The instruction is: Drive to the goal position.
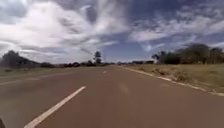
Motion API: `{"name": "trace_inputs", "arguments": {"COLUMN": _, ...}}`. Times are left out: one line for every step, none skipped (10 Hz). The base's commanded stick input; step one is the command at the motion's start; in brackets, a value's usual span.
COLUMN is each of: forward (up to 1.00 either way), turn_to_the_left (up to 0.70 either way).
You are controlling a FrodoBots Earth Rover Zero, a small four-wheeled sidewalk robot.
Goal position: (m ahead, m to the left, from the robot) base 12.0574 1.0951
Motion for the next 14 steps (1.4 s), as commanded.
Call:
{"name": "trace_inputs", "arguments": {"forward": 1.00, "turn_to_the_left": 0.00}}
{"name": "trace_inputs", "arguments": {"forward": 1.00, "turn_to_the_left": 0.00}}
{"name": "trace_inputs", "arguments": {"forward": 1.00, "turn_to_the_left": 0.00}}
{"name": "trace_inputs", "arguments": {"forward": 1.00, "turn_to_the_left": 0.00}}
{"name": "trace_inputs", "arguments": {"forward": 1.00, "turn_to_the_left": 0.00}}
{"name": "trace_inputs", "arguments": {"forward": 1.00, "turn_to_the_left": -0.39}}
{"name": "trace_inputs", "arguments": {"forward": 1.00, "turn_to_the_left": -0.39}}
{"name": "trace_inputs", "arguments": {"forward": 1.00, "turn_to_the_left": -0.38}}
{"name": "trace_inputs", "arguments": {"forward": 1.00, "turn_to_the_left": -0.38}}
{"name": "trace_inputs", "arguments": {"forward": 1.00, "turn_to_the_left": 0.00}}
{"name": "trace_inputs", "arguments": {"forward": 1.00, "turn_to_the_left": 0.00}}
{"name": "trace_inputs", "arguments": {"forward": 1.00, "turn_to_the_left": 0.00}}
{"name": "trace_inputs", "arguments": {"forward": 1.00, "turn_to_the_left": 0.00}}
{"name": "trace_inputs", "arguments": {"forward": 1.00, "turn_to_the_left": 0.00}}
